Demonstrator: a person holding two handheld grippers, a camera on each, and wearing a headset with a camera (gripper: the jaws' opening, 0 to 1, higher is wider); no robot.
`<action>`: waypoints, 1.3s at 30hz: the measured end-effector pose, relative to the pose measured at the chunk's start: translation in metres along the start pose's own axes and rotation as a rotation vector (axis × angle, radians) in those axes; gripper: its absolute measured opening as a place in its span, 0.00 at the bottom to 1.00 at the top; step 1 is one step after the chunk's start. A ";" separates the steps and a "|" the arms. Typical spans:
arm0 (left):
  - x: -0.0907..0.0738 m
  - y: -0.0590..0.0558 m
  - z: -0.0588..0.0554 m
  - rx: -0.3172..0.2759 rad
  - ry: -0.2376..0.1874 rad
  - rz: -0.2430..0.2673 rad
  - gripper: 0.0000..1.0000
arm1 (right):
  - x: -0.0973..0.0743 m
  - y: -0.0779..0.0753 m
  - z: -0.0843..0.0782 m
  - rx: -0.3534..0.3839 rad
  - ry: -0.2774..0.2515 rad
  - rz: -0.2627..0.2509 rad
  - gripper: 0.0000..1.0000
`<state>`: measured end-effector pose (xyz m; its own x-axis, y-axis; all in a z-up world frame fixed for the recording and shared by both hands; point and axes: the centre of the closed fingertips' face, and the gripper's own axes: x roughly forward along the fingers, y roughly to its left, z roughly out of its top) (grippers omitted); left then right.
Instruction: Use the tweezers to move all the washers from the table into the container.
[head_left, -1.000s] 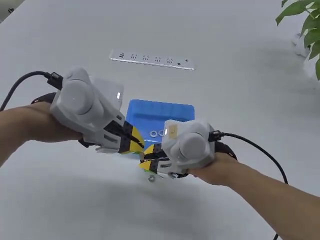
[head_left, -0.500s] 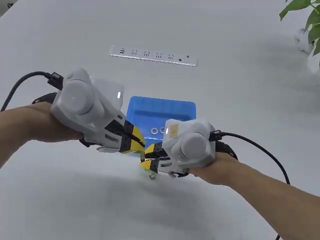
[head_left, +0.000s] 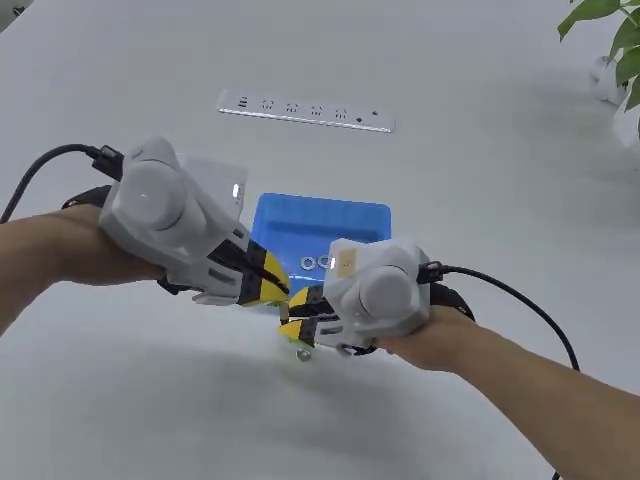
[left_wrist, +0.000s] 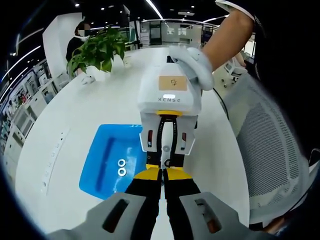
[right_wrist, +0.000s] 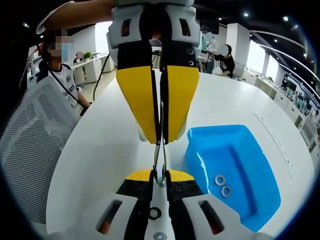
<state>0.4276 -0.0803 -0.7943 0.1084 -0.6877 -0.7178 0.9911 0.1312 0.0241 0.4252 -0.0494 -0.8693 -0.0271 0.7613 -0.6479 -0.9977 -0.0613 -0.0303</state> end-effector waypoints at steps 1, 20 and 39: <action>0.000 0.000 0.000 -0.003 -0.001 -0.001 0.05 | 0.000 0.000 0.000 0.000 0.001 0.002 0.12; 0.000 0.002 0.000 -0.012 -0.008 0.000 0.05 | 0.000 -0.001 0.000 0.023 -0.001 -0.002 0.11; 0.000 -0.001 0.000 -0.024 -0.006 -0.005 0.05 | 0.000 0.001 0.000 0.033 0.005 0.005 0.11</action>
<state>0.4269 -0.0804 -0.7942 0.1036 -0.6924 -0.7140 0.9895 0.1447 0.0033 0.4239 -0.0493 -0.8694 -0.0323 0.7574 -0.6521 -0.9990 -0.0443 -0.0020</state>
